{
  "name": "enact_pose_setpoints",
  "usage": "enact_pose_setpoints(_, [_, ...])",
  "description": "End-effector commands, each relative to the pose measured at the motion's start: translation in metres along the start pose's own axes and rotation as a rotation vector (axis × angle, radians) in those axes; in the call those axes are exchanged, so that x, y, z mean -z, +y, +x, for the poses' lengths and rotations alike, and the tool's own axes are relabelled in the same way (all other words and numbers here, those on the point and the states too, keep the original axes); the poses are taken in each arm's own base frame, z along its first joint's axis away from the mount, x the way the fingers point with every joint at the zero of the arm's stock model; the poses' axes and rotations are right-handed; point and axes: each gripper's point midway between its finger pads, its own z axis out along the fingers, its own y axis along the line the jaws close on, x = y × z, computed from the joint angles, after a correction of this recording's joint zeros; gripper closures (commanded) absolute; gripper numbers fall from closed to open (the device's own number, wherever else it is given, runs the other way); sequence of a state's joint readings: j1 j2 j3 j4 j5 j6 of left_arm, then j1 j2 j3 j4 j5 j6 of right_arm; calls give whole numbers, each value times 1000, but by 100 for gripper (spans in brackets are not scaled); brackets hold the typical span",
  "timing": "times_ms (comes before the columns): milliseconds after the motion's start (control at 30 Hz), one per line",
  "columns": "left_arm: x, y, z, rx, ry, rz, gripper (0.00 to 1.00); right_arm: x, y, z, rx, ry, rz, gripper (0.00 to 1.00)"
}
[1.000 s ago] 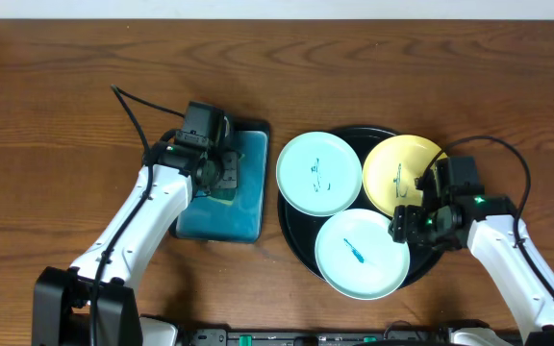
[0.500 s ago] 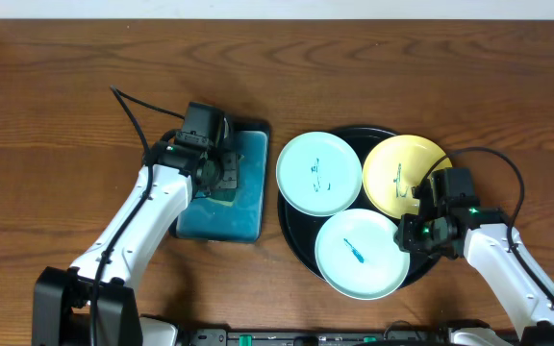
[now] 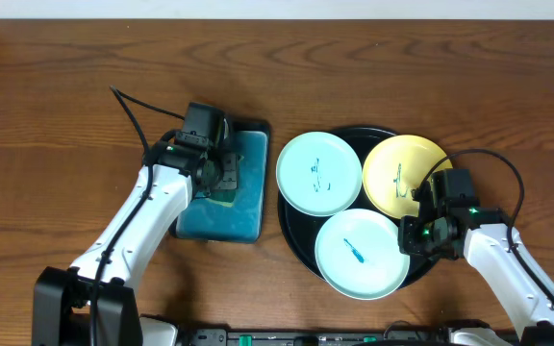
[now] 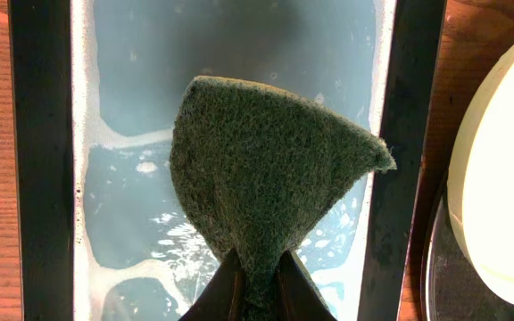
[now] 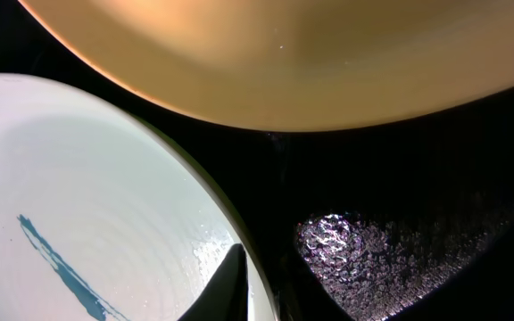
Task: Clean dirty plates on tray and stack at the side
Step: 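Push the right gripper under the mint plate rim and tilt it up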
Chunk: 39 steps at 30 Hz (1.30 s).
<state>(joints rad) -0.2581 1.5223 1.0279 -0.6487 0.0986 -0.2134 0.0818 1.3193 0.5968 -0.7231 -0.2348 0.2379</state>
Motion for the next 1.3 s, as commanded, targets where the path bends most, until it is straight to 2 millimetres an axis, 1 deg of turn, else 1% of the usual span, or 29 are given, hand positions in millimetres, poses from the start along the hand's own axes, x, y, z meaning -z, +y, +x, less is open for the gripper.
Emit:
enact_pose_setpoints(0, [2, 0, 1, 10, -2, 0, 92, -6, 0, 11, 0, 32, -3, 90])
enact_pose_setpoints(100, [2, 0, 0, 10, -3, 0, 92, -9, -2, 14, -14, 36, -1, 91])
enact_pose_setpoints(233, [2, 0, 1, 10, -2, 0, 92, -13, -4, 17, -36, 36, 0, 99])
enact_pose_setpoints(533, [2, 0, 1, 21, 1, 1, 92, -14, -2, 8, -94, -3, -9, 99])
enact_pose_setpoints(700, [2, -5, 2, 20, 8, 28, 92, -13, 0, 2, -88, -24, -19, 99])
enact_pose_setpoints(833, [3, -6, -2, 19, -8, 33, 92, -13, 0, 2, -87, -24, -19, 99])
enact_pose_setpoints(1100, [23, -12, -20, -2, -101, 59, 93, -13, 5, 0, -83, -29, -45, 99])
enact_pose_setpoints(1267, [33, -13, -20, -2, -118, 66, 92, -13, 7, -1, -82, -31, -57, 99])
